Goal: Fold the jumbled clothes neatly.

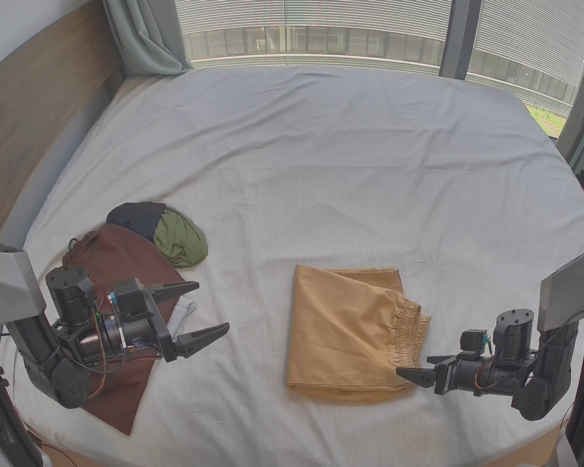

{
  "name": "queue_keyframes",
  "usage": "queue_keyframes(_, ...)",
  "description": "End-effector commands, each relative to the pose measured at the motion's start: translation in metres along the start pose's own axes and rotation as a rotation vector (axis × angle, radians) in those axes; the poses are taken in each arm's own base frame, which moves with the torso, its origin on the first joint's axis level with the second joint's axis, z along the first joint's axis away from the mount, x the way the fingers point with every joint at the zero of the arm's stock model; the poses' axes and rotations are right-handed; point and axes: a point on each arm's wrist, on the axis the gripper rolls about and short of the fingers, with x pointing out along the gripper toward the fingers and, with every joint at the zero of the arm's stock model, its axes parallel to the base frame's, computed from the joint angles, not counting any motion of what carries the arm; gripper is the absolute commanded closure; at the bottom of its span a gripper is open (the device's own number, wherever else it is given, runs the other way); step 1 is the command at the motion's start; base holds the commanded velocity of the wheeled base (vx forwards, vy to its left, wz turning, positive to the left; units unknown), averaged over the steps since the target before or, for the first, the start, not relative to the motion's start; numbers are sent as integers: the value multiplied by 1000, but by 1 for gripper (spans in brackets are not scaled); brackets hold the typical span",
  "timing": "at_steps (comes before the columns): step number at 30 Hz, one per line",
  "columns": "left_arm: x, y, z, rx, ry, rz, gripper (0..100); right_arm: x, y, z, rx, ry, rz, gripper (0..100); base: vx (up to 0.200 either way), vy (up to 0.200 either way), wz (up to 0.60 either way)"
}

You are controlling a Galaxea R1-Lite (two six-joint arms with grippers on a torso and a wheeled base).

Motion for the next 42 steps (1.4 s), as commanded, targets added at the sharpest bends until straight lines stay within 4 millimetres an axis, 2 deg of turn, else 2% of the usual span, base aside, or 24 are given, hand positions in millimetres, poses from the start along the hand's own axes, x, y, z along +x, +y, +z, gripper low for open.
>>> queue_keyframes(1, -1, 7, 0, 10, -5, 25, 0, 4, -8, -7, 12, 32, -24, 0, 0, 0, 0)
queue_keyframes(27, -4, 5, -3, -3, 6, 25, 0, 19, -18, -19, 36, 82, -39, 0, 0, 0, 0)
queue_keyframes(37, -5, 2, -5, -13, 17, 18, 0, 35, -22, -26, 54, 102, -40, 0, 0, 0, 0)
queue_keyframes(42, -5, 1, -4, -12, 16, 15, 0, 43, -19, -22, 85, 83, -21, 0, 0, 0, 0)
